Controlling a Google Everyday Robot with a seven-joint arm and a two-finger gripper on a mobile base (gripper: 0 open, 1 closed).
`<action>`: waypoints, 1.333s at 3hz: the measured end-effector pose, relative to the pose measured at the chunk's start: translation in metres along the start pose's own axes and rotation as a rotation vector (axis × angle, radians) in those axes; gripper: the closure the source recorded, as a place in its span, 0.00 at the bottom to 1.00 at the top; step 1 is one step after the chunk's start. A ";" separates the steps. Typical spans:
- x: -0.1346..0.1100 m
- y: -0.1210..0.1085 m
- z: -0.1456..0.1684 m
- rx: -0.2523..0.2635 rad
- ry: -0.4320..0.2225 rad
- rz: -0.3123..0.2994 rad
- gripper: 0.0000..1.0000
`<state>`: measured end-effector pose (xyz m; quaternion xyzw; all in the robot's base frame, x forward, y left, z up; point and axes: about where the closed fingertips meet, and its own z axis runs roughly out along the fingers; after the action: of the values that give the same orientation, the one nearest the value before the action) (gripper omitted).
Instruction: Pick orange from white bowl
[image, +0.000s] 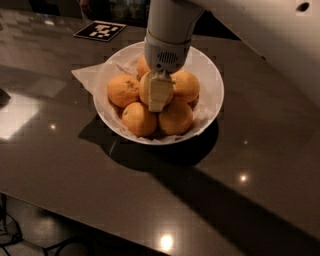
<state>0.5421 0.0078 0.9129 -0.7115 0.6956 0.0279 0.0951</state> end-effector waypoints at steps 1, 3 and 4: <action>-0.001 0.000 -0.001 0.005 -0.004 -0.002 0.84; 0.001 0.030 -0.060 0.102 -0.210 -0.059 1.00; 0.007 0.055 -0.094 0.137 -0.335 -0.086 1.00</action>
Offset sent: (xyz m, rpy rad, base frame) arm -0.0340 -0.0157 0.0683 0.2044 -0.0947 0.0522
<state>0.4784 -0.0168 0.9989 -0.7179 0.6392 0.0947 0.2589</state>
